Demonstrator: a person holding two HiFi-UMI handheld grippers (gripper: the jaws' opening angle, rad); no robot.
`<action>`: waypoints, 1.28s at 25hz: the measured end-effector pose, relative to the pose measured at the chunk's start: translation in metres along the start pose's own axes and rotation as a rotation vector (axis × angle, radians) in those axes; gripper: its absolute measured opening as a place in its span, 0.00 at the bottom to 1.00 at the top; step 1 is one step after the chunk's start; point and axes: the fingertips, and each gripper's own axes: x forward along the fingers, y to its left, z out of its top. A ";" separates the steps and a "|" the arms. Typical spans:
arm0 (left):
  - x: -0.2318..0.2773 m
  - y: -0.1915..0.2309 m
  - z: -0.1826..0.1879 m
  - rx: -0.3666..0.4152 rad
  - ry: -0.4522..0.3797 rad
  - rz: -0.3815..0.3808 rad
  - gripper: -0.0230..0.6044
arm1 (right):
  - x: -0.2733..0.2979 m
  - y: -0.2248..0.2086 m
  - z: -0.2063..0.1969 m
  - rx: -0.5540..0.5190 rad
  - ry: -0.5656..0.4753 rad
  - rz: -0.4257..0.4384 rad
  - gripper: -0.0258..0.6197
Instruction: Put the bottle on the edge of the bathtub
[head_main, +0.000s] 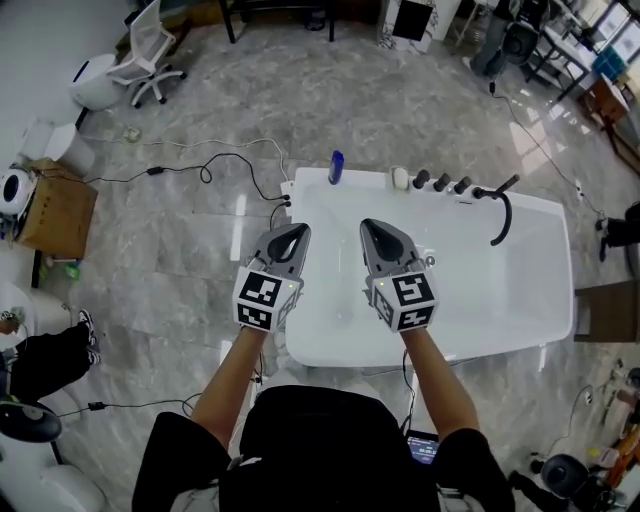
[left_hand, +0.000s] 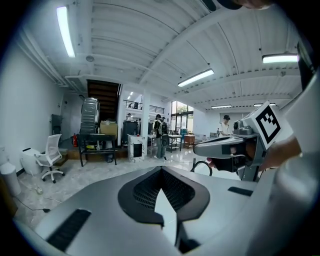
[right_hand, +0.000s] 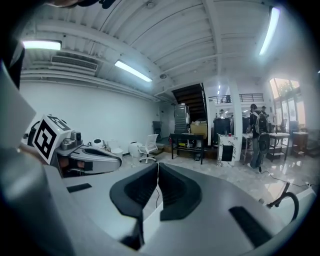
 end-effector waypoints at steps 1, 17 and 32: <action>-0.005 -0.003 0.006 0.003 -0.008 0.002 0.05 | -0.006 0.002 0.005 -0.006 -0.004 0.003 0.08; -0.066 -0.075 0.095 0.086 -0.188 -0.015 0.05 | -0.092 0.023 0.076 -0.067 -0.153 0.045 0.08; -0.090 -0.102 0.125 0.123 -0.247 -0.012 0.05 | -0.120 0.025 0.083 -0.052 -0.199 0.043 0.08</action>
